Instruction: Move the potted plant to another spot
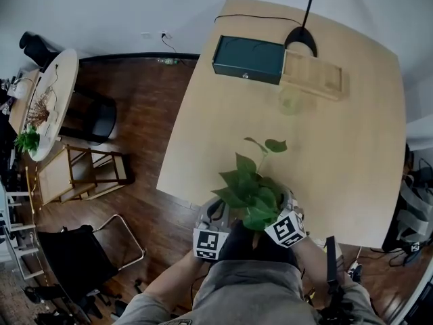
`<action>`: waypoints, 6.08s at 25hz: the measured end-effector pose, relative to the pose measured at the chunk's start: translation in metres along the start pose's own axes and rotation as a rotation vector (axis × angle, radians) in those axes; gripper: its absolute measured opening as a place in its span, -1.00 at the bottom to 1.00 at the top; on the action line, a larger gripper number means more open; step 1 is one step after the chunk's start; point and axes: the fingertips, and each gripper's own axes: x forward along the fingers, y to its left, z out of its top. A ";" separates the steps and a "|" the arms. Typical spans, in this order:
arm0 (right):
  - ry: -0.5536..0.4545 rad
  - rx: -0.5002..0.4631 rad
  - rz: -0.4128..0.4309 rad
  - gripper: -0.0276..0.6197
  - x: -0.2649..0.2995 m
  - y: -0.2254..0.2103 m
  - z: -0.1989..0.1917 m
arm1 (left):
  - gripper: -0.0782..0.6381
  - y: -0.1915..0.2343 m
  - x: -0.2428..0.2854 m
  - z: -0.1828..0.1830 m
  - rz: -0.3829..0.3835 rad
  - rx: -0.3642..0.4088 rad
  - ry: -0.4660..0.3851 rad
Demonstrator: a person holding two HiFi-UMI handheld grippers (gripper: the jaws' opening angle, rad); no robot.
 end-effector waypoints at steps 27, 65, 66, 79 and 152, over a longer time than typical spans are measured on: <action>-0.056 0.022 -0.139 0.52 0.025 -0.023 0.029 | -0.80 -0.003 0.023 0.040 -0.188 0.122 -0.027; -0.147 0.045 -0.365 0.52 -0.245 -0.098 0.050 | -0.80 -0.236 0.019 0.191 -0.316 0.075 -0.350; -0.147 0.044 -0.367 0.52 -0.249 -0.097 0.048 | -0.80 -0.240 0.018 0.191 -0.318 0.075 -0.353; -0.115 0.078 -0.473 0.52 -0.287 -0.109 0.025 | -0.80 -0.280 0.027 0.199 -0.418 0.089 -0.348; 0.036 0.236 -0.445 0.52 -0.400 -0.294 -0.207 | -0.80 -0.495 0.254 0.147 -0.449 0.164 -0.018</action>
